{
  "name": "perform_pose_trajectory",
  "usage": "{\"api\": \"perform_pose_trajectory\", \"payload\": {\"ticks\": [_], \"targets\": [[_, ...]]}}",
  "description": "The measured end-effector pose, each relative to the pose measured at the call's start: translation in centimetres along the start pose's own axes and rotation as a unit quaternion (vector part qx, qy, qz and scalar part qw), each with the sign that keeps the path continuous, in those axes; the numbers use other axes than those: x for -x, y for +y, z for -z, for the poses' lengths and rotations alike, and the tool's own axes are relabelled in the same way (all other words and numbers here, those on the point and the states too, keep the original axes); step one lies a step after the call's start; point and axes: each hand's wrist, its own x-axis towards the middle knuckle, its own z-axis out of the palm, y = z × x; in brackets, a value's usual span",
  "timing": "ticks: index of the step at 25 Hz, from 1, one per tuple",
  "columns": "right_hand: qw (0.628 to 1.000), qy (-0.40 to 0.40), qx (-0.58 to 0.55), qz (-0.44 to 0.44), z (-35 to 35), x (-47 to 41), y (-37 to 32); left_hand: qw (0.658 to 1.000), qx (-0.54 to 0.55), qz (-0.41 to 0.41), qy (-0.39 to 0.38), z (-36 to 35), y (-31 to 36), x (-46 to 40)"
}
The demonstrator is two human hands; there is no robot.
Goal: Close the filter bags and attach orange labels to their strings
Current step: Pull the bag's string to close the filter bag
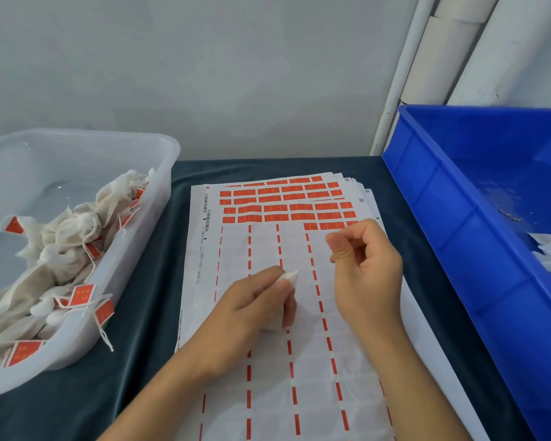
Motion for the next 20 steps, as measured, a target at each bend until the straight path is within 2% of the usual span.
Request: {"api": "perform_pose_trajectory", "payload": {"ticks": [3,8,12,15,18,20], "targets": [[0.999,-0.014,-0.027,-0.04,0.18,-0.32,0.25,0.999,0.049,0.013,0.018,0.47,-0.02,-0.05],[0.998,-0.051,-0.01,-0.037,-0.18,-0.15,0.44,0.993,0.097,0.027,0.055,0.45,0.29,-0.45],[0.994,-0.107,0.023,0.003,-0.24,-0.02,0.68,0.994,0.096,0.029,0.046,0.36,0.34,-0.68],[0.982,-0.187,0.019,0.032,-0.45,0.34,0.31,0.995,0.09,0.016,0.04,0.21,0.5,-0.66],[0.965,-0.261,0.028,0.008,-0.73,0.63,0.21,0.995,0.088,0.002,0.055,0.32,0.51,-0.62],[0.965,-0.261,0.021,-0.017,-0.77,0.56,0.21,0.994,0.089,0.001,0.055,0.35,0.53,-0.63]]}}
